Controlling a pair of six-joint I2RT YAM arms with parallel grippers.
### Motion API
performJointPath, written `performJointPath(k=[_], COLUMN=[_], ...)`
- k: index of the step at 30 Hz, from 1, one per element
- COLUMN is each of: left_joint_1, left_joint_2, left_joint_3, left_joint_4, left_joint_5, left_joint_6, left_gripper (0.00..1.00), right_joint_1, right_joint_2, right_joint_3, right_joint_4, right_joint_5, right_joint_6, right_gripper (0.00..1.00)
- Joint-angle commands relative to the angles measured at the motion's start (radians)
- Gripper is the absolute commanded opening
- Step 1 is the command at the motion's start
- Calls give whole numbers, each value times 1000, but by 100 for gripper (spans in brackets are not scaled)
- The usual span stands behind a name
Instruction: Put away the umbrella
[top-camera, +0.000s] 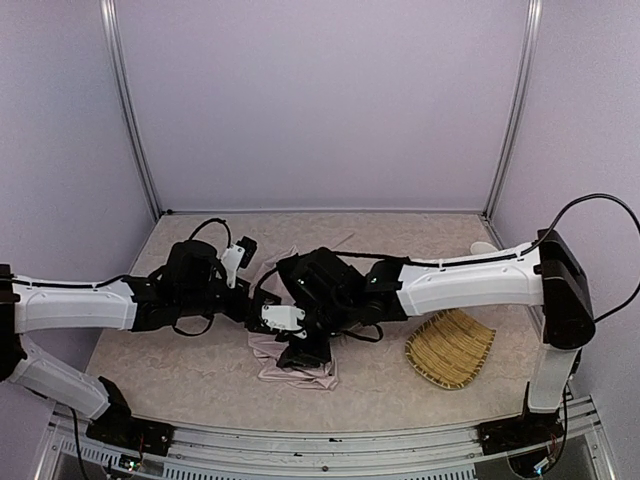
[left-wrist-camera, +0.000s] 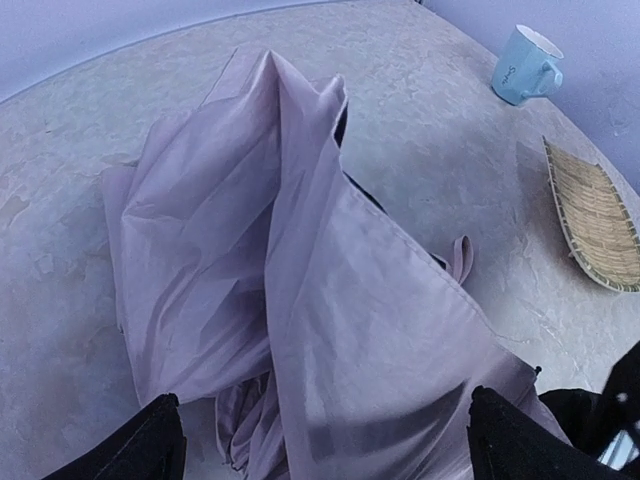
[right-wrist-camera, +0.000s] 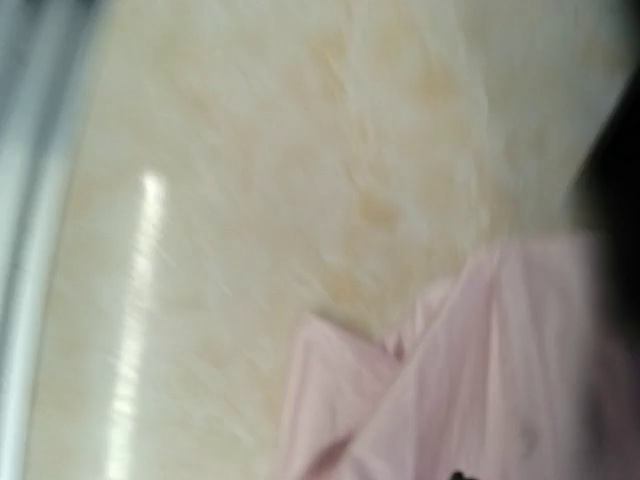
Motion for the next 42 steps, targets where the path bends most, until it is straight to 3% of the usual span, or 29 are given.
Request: performJointPath(k=[1,5,12,14,16,19,22,24,26,30,36,42], left_joint_1=[-12,-10,32,41,44,46,47,50,52,53,30,-7], left_joint_2=[36,83,237,273,292,311,356,413,473,580,623,609], left_joint_3=[28,37,118,132,140,146,168,205,248,304,291,266], left_joint_4=[93,163,183,182,182,196,204,188,169,132,123,124], left_joint_5=[-4,14,83,114,131,141,126,99,94,63,62,30], left_joint_6=[30,59,85,85,83,83,93,106,123,143,137,140], left_gripper=[95,92,60,46,33,23,7,0,0,0,0,0], right_joint_1=[-15,-20,-19,-21,-26,-41,-64,-73,-79,-79,-87,-104], right_joint_2=[-103,-130,-138,-121,-113,-141,-177,-188,-192,-224,-333,-302], right_joint_3=[-36,-78,-200,-206,-205,-236,-285,-319,-354,-398,-484,-449], right_joint_4=[19,3,41,60,68,99,136,154,172,197,299,378], right_joint_5=[-114,-39,81,101,117,85,8,-4,-15,-27,90,55], right_joint_6=[-5,-26,-92,-93,-78,-39,17,44,59,84,116,210], right_gripper=[54,56,65,58,44,34,14,10,10,17,44,63])
